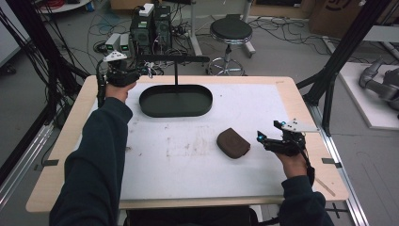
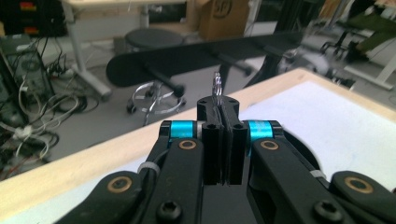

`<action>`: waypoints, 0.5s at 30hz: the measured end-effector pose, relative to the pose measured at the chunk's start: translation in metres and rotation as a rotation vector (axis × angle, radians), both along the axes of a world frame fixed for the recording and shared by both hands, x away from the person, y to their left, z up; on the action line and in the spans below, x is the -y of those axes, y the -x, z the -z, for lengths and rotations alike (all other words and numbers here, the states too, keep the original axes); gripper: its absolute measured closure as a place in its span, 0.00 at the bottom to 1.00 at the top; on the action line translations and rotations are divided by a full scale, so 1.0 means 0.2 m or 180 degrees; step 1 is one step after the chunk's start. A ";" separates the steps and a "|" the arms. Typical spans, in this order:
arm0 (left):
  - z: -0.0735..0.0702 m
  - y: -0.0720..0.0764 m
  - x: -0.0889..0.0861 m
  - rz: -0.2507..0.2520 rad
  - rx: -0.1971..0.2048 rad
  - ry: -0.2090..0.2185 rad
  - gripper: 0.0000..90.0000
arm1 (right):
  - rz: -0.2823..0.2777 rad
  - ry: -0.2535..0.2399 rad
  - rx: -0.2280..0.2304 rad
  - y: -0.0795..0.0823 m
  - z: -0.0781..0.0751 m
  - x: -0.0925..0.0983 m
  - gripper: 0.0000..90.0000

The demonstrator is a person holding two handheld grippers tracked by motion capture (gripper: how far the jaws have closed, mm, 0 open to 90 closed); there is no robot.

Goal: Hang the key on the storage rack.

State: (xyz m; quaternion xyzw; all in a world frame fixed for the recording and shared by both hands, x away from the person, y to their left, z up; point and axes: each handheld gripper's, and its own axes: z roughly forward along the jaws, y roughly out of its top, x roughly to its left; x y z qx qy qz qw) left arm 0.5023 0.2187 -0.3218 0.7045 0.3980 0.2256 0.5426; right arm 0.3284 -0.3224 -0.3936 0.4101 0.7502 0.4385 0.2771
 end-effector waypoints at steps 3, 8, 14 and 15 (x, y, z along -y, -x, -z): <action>0.01 -0.03 0.00 -0.0049 -0.0009 0.0015 0.98 | -0.0003 -0.0004 -0.0006 0.00 0.00 0.00 0.23; -0.01 -0.06 -0.02 -0.0087 0.0026 -0.0003 0.98 | 0.0001 -0.0006 -0.0009 0.00 0.01 0.01 0.23; 0.01 -0.08 -0.04 -0.0088 -0.0026 -0.0028 0.98 | 0.0007 -0.0009 -0.0024 0.00 0.01 0.01 0.23; 0.01 -0.09 -0.04 -0.0088 -0.0023 -0.0026 0.98 | 0.0003 -0.0010 -0.0026 0.00 0.01 0.01 0.23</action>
